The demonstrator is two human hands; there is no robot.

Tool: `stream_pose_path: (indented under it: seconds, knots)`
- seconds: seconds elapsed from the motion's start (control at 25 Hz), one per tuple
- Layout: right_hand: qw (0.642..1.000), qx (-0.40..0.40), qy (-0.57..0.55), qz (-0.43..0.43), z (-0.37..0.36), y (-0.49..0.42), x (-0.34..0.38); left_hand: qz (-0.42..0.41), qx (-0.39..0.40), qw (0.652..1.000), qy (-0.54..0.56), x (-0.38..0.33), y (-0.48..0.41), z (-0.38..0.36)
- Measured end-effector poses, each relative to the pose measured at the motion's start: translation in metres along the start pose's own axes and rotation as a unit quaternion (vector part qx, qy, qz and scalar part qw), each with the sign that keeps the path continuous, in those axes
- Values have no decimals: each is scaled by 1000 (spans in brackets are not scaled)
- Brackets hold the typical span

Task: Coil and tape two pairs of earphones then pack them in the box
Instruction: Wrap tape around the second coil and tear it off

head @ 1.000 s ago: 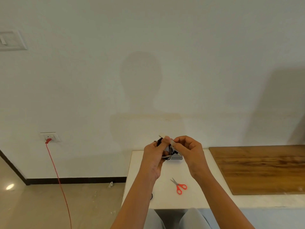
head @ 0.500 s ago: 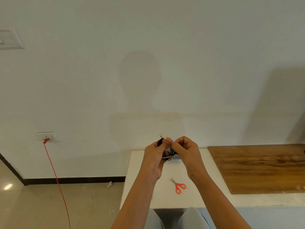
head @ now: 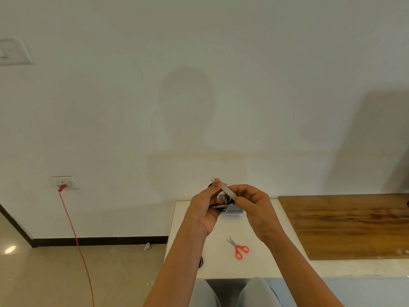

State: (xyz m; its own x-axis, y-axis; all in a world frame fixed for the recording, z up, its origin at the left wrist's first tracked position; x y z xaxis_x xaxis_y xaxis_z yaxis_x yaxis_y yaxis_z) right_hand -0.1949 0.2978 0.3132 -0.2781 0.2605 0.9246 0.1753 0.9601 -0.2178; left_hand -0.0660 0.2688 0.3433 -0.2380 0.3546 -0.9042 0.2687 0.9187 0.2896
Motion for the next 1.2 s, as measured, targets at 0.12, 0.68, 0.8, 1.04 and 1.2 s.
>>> stream_pose_path:
  seconds: [0.12, 0.68, 0.8, 1.04, 1.2]
  knots:
    - [1000, 7, 0, -6, 2, 1, 0, 4, -2, 1000, -2, 1, -1, 2]
    - [998, -13, 52, 17, -4, 3, 9, -21, -18, 999, -22, 8, -1, -1]
    - [992, -7, 121, 19, -2, 2, 9, -21, -37, 998, -36, 8, -2, 3]
    - [997, -44, 59, -5, -1, 0, 16, -117, -209, 943, -231, 24, -9, 16]
    - [995, -17, 57, -84, -9, 6, 16, -255, -174, 903, -299, 16, -9, 18]
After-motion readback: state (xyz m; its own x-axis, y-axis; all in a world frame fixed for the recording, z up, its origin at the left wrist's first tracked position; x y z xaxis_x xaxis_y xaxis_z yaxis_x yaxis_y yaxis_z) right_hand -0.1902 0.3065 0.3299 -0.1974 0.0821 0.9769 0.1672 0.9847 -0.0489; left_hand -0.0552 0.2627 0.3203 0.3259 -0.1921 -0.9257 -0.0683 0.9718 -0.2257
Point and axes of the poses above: each hand's wrist, its own y-axis away from the middle knuckle, its own z-axis out of the back of the hand, x = y × z, the point moved 1 cm from there along -y, towards the middle knuckle, and after that the axes turned 15 degrees about -y, right-handed, at the moved point
